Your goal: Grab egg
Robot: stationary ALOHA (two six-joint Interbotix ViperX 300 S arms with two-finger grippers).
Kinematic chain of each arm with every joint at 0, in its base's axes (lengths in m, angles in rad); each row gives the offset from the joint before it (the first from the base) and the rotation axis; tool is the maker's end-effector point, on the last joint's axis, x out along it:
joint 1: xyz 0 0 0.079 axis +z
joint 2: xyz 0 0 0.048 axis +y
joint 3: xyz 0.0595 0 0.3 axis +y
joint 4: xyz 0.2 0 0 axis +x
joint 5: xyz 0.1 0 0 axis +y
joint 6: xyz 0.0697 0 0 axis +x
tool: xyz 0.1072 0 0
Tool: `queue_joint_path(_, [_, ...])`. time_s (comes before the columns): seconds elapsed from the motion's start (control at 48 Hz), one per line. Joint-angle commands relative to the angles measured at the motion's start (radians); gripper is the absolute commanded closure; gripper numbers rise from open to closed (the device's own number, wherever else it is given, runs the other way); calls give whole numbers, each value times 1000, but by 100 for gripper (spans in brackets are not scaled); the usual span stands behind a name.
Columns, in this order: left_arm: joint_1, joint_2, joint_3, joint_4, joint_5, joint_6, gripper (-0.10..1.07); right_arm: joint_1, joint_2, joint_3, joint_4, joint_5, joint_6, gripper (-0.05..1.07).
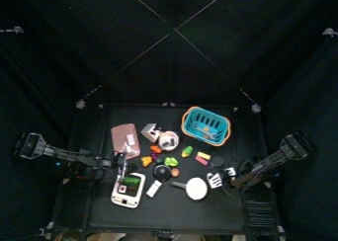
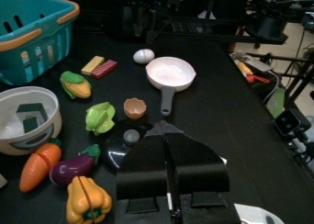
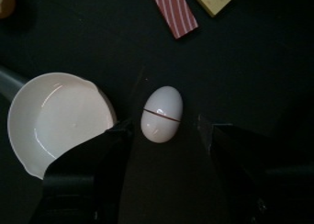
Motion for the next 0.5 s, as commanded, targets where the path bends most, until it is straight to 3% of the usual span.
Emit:
queue_joint_path(0.0, [-2, 2, -20, 0, -11, 0, 86, -41, 11, 8, -12, -80, -3, 12])
queue_joint_path(0.146, [-2, 2, -18, 0, -9, -2, 86, -63, 41, 37, -32, -163, -8, 12])
queue_joint_path(0.479, [-2, 2, -17, 0, -9, 0, 86, -77, 104, 60, 2, -189, 0, 12])
